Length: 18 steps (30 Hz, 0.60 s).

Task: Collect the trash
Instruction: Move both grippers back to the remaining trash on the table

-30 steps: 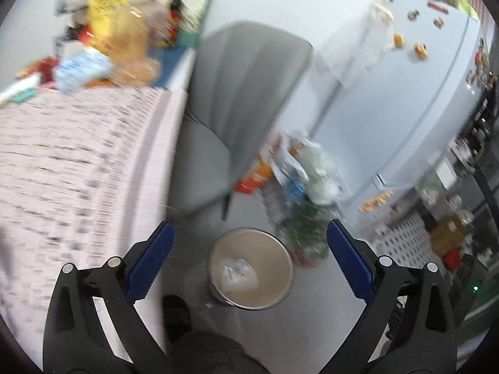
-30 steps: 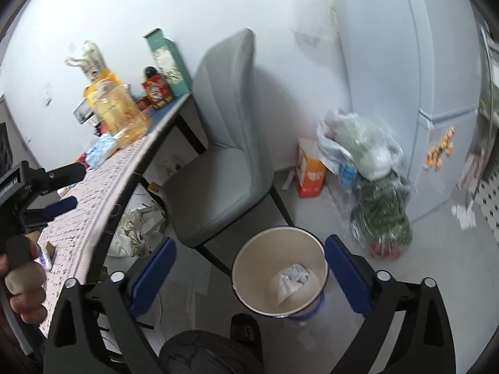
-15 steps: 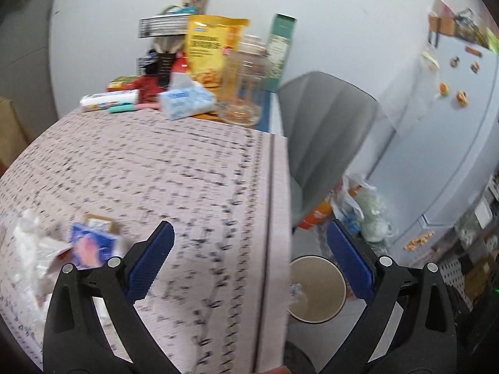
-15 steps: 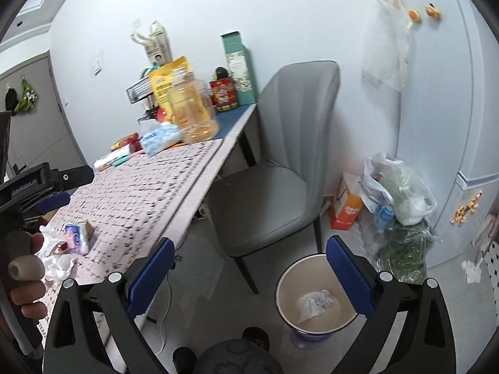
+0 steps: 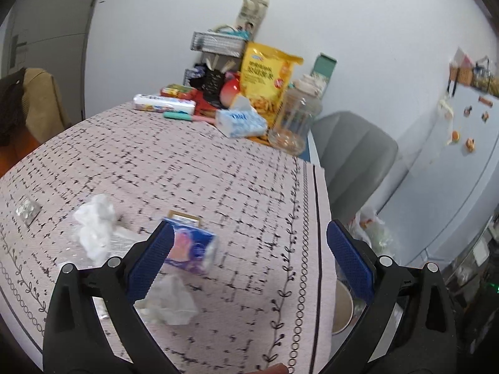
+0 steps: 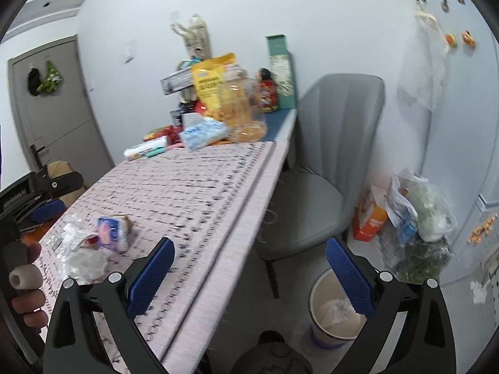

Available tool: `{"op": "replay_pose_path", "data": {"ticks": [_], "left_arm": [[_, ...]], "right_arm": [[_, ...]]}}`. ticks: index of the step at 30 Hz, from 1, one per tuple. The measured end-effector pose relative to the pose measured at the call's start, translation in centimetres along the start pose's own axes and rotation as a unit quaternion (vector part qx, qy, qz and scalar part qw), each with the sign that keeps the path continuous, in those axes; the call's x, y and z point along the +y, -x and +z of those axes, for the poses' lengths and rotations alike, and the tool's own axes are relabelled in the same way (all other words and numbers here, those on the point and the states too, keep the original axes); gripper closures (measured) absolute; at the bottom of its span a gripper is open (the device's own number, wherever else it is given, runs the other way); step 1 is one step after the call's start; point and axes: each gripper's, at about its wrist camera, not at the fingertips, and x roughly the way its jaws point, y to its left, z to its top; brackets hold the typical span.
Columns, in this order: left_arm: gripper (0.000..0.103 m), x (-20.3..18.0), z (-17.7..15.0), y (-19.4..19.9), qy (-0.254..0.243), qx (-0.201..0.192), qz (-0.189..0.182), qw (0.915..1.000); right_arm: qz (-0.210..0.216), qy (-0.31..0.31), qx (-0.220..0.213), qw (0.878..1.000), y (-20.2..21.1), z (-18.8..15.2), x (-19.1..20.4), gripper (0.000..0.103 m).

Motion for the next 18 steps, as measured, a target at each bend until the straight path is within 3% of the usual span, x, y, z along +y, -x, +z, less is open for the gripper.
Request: {"op": "replay_pose_path", "data": {"ticks": [6,11,18], "left_arm": [[0.006,3.8,-0.8,1.9,0.014,-0.018,0.011,0.9997],[0.006,7.1,-1.3,3.4,0.029,-0.020,0.030,0.9989],[0.006,12.3,-2.4,5.4,0.070,-0.018,0.048,0.9962]], "right_arm": [[0.048,0.077,0.018,0.996,-0.9,-0.7,5.6,0.008],[0.109,0.084,0.041,0.990,-1.6,-1.2,9.0,0.008],[0.163,0.118,0.087,0.976,-3.0,-2.1,13.7,0.008]]}}
